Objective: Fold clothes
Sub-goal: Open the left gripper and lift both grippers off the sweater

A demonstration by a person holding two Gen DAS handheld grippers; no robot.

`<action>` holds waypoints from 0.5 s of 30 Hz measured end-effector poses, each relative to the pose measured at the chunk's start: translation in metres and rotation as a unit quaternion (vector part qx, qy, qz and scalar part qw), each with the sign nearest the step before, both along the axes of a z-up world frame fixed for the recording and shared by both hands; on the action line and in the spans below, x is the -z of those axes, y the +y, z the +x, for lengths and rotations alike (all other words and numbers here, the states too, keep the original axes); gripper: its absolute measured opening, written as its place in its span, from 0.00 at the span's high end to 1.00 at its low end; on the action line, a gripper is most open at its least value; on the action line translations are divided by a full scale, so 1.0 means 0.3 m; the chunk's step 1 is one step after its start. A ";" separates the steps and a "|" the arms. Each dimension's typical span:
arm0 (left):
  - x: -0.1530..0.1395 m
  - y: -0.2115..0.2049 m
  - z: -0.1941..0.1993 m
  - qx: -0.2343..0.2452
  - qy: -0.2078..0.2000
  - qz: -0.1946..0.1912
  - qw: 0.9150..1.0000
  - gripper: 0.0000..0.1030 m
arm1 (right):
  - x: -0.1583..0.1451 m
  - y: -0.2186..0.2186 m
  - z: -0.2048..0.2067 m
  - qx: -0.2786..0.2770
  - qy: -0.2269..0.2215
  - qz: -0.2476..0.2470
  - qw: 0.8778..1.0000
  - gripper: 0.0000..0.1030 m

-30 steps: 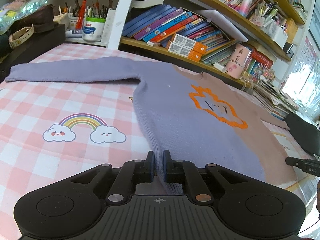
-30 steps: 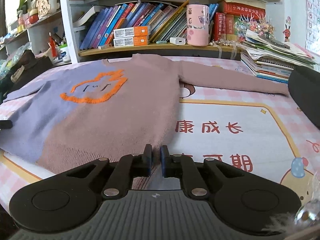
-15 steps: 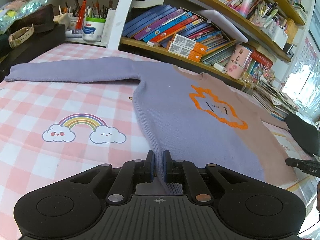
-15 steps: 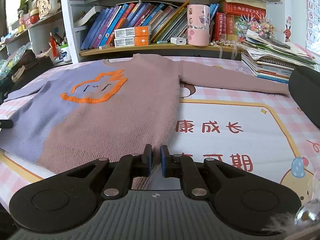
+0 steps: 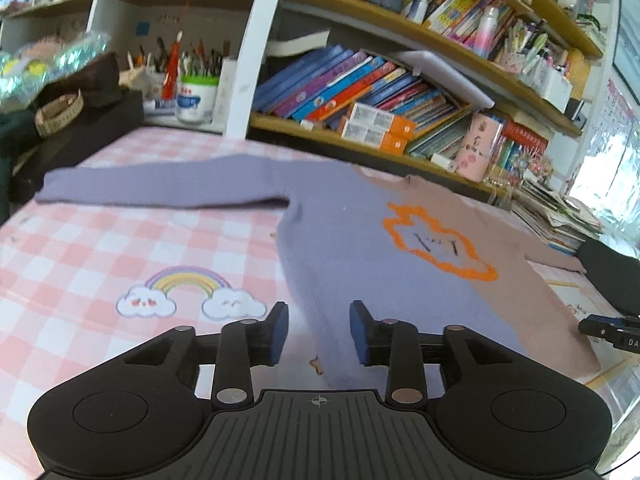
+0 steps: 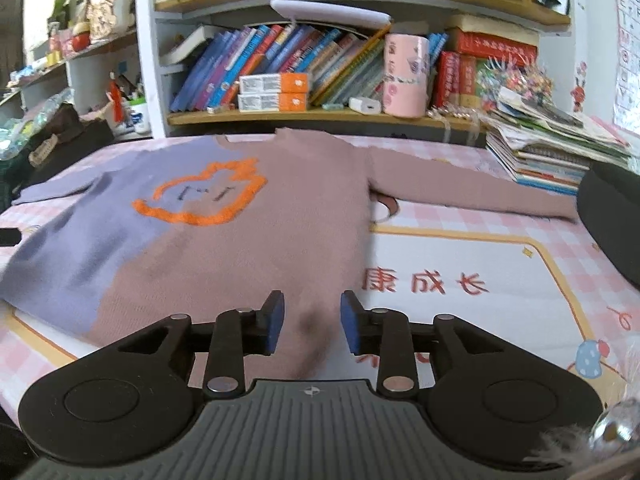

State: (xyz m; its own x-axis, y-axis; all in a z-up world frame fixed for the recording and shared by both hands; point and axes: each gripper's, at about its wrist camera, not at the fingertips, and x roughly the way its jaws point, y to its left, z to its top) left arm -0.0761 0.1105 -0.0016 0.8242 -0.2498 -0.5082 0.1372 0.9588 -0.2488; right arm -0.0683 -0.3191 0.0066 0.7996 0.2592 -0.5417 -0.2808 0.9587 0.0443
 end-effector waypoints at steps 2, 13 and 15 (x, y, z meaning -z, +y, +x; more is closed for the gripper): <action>-0.008 -0.014 -0.005 0.006 -0.006 0.005 1.000 0.57 | -0.007 0.020 -0.007 -0.014 -0.004 0.000 1.000 0.61; -0.020 -0.037 -0.010 0.003 -0.024 0.013 1.000 0.21 | -0.022 0.088 -0.009 -0.053 -0.018 -0.005 0.998 0.26; -0.023 -0.037 -0.007 -0.001 -0.025 0.012 1.000 0.16 | -0.024 0.098 -0.002 -0.058 -0.021 -0.008 0.998 0.21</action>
State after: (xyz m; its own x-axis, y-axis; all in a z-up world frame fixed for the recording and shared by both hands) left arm -0.0782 0.0995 0.0054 0.8492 -0.2372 -0.4718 0.1479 0.9645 -0.2187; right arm -0.0689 -0.2897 0.0139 0.7875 0.3424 -0.5125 -0.3906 0.9204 0.0146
